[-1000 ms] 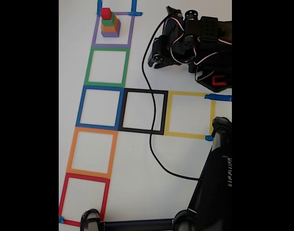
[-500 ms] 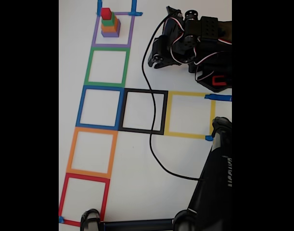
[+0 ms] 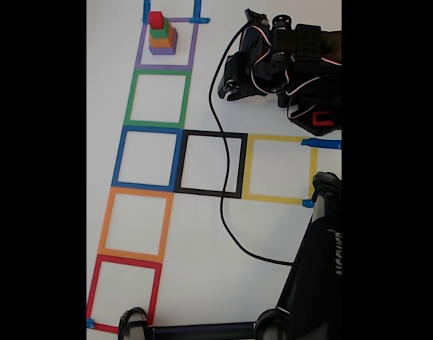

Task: Tower of hanoi

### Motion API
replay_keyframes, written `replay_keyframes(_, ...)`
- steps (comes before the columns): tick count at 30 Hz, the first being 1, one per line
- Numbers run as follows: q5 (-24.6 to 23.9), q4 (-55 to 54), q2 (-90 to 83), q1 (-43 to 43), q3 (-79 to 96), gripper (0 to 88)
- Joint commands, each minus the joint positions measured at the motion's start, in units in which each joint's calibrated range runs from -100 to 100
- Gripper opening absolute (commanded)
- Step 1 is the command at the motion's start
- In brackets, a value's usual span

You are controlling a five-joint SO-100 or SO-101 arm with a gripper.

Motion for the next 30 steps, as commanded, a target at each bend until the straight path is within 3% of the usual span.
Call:
replay_keyframes(1, 0.07, 0.35, -0.84, 0.48, 0.12, 1.4)
replay_keyframes(30, 1.93, 0.35, -0.84, -0.57, 0.12, 0.1)
